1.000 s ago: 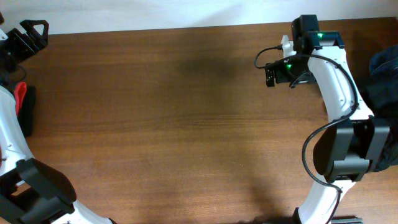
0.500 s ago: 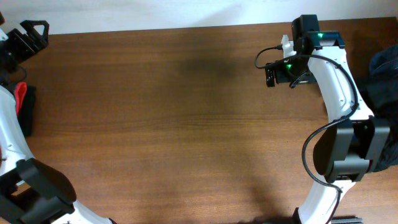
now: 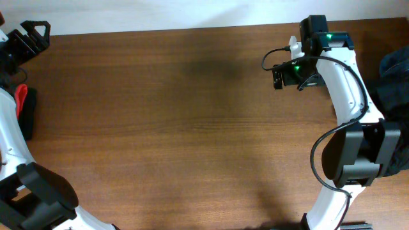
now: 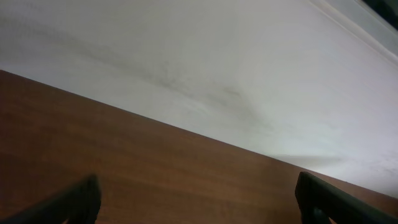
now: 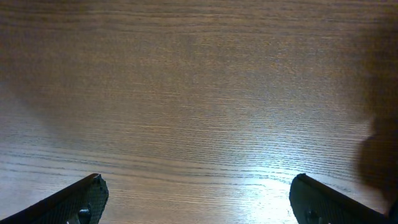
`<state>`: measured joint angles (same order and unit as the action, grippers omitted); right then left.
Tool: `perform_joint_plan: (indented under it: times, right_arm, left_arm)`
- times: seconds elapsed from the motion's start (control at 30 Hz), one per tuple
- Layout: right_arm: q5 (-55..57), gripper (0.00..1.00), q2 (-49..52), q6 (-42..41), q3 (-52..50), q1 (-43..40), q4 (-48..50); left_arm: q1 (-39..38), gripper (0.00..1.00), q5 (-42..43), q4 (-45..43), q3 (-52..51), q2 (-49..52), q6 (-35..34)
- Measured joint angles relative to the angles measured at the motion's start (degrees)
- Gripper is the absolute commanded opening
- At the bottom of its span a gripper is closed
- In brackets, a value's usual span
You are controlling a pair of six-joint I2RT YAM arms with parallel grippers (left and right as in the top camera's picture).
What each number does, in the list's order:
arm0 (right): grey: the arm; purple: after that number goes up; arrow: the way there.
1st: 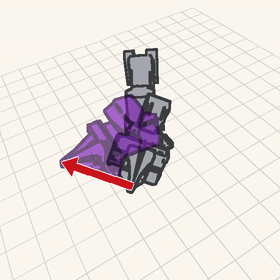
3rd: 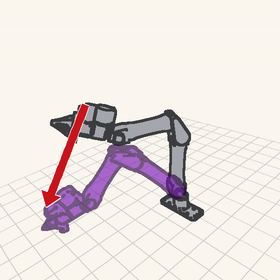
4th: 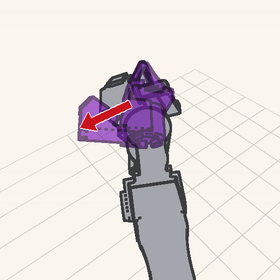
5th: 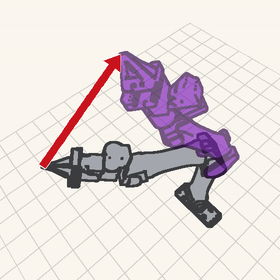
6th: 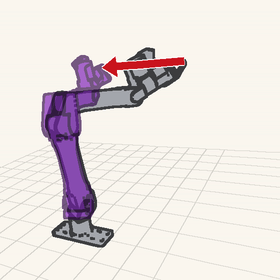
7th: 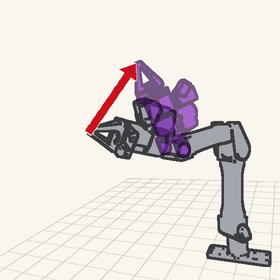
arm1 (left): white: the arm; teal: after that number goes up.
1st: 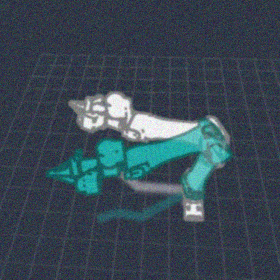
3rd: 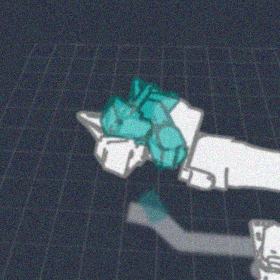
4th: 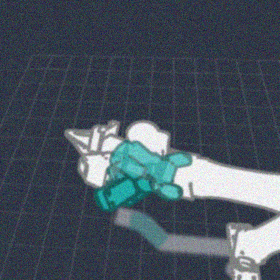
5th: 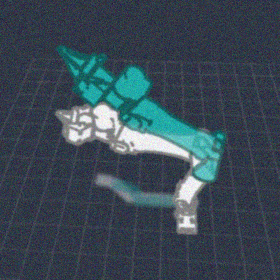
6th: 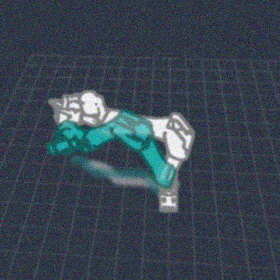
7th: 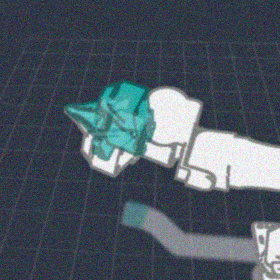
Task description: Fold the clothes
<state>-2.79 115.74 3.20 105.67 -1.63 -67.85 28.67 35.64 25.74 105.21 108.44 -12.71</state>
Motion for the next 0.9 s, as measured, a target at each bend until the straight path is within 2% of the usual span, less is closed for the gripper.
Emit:
perform_joint_plan:
  times: [0.8,0.9]
  right_arm:
    - [0.00,0.98,0.00,0.00,0.00,0.00,0.00]
    - [0.00,0.99,0.00,0.02,0.00,0.00,0.00]
  left_arm:
    - [0.00,1.00,-0.50,-0.02,0.00,0.00,0.00]
    - [0.00,1.00,-0.94,-2.29,-0.02,0.00,-0.02]
